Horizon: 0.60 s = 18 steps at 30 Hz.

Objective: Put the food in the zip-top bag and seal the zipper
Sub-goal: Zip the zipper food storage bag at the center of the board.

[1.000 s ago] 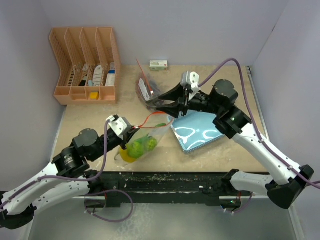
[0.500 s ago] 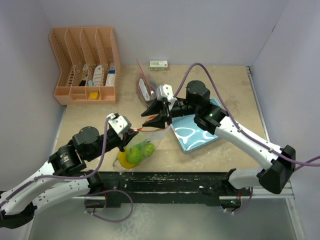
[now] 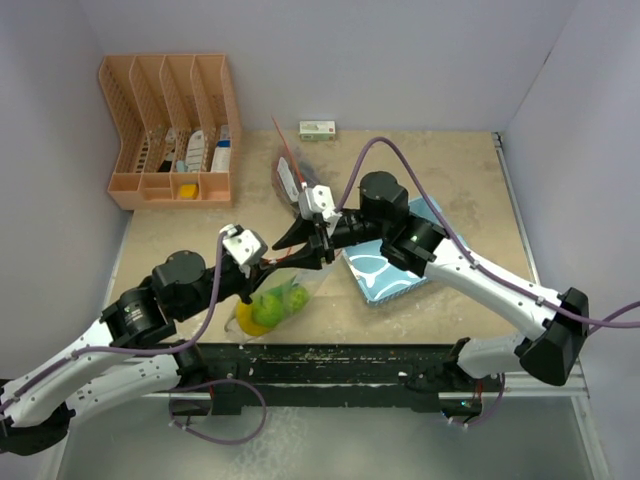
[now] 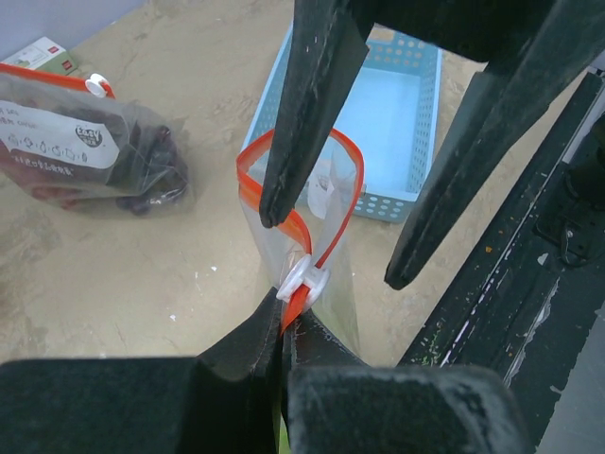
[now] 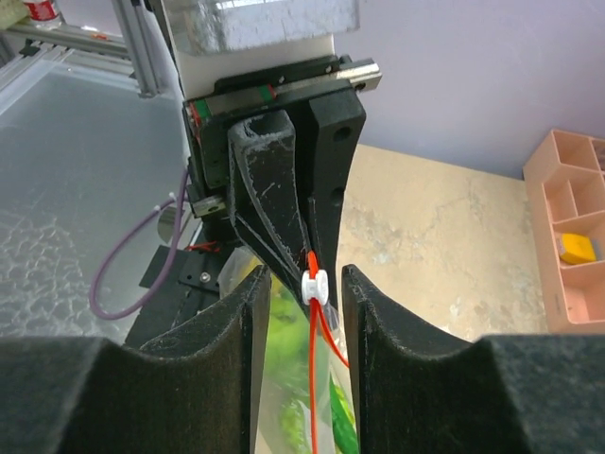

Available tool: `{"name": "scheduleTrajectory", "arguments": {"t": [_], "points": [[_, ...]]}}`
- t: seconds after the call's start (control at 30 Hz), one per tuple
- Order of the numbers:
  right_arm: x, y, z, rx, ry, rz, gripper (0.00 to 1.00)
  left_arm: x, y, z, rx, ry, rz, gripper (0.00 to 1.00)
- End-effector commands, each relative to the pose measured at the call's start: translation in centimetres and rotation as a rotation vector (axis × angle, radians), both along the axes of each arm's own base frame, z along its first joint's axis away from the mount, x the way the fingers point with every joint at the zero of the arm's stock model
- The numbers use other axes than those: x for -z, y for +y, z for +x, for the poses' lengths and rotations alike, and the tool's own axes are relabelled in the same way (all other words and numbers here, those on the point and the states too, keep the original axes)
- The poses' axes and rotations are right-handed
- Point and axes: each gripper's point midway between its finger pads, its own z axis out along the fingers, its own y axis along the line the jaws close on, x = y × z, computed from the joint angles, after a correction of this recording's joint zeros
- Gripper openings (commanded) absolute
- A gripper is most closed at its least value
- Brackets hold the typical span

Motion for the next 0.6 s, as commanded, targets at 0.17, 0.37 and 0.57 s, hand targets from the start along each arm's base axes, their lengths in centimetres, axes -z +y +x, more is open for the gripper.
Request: {"name": "scheduleTrajectory", "arguments": {"t": [0.17, 0.37, 0.57], "points": [[-0.1, 1.0, 1.0, 0.031, -0.032, -0.01, 0.38, -3.6, 0.2, 0.1, -0.021, -0.044, -0.096, 0.0], [-0.1, 1.2, 1.3, 0.04, -0.033, -0.013, 0.38, -3.6, 0.2, 0.2, -0.021, -0.048, -0.093, 0.0], [-0.1, 1.3, 1.2, 0.035, -0.029, -0.013, 0.3, -3.3, 0.0, 0.3, -0.02, -0.042, -0.086, 0.0]]}}
